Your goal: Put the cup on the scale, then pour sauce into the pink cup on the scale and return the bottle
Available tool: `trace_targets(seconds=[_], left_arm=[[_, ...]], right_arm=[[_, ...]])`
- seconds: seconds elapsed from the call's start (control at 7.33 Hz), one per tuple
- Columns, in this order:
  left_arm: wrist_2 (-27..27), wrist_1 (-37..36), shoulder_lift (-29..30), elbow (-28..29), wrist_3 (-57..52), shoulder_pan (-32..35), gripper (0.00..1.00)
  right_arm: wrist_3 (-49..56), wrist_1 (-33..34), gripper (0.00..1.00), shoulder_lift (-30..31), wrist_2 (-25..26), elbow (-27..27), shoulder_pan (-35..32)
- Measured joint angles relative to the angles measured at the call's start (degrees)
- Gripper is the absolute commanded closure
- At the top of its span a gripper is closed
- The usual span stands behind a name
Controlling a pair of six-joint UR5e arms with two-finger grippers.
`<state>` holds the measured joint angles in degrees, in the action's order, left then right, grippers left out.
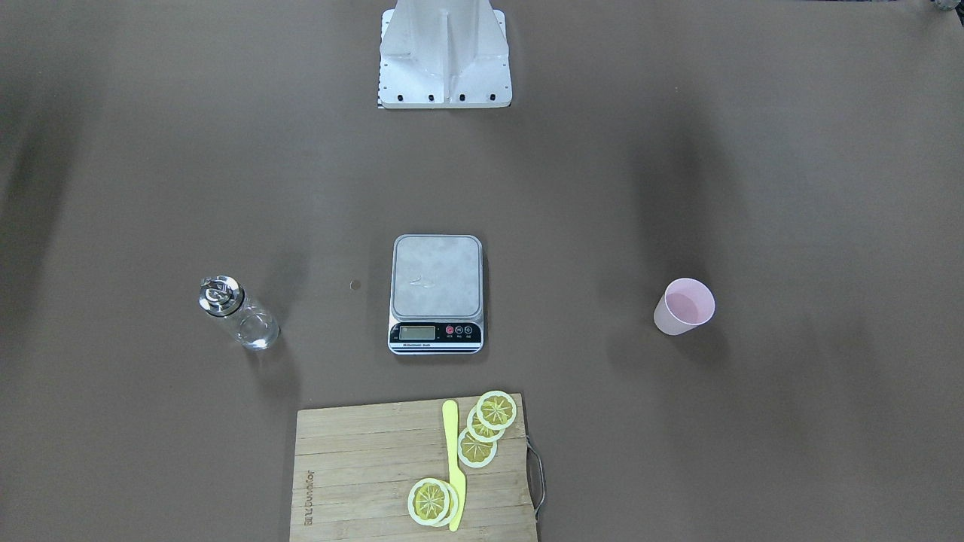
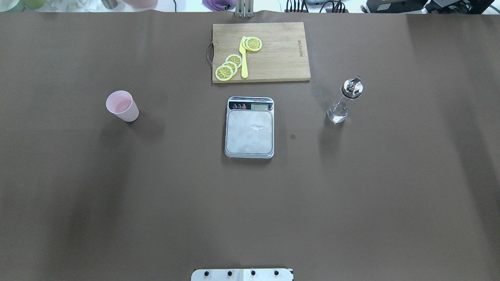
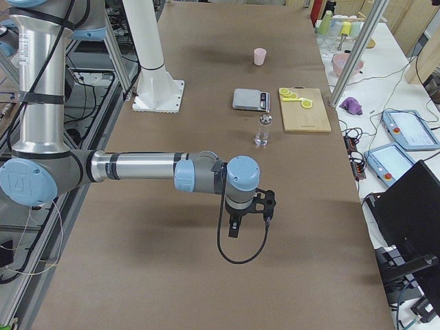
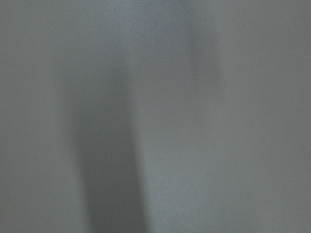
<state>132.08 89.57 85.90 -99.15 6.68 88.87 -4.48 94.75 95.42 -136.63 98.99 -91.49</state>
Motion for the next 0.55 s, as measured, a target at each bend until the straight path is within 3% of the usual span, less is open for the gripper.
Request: trace_targets(seconds=[0.55], left_arm=[[0.07, -0.01, 0.05, 0.2, 0.17, 0.34, 0.02]], right_arm=[[-0.14, 0.0, 0.0, -0.13, -0.04, 0.09, 0.0]])
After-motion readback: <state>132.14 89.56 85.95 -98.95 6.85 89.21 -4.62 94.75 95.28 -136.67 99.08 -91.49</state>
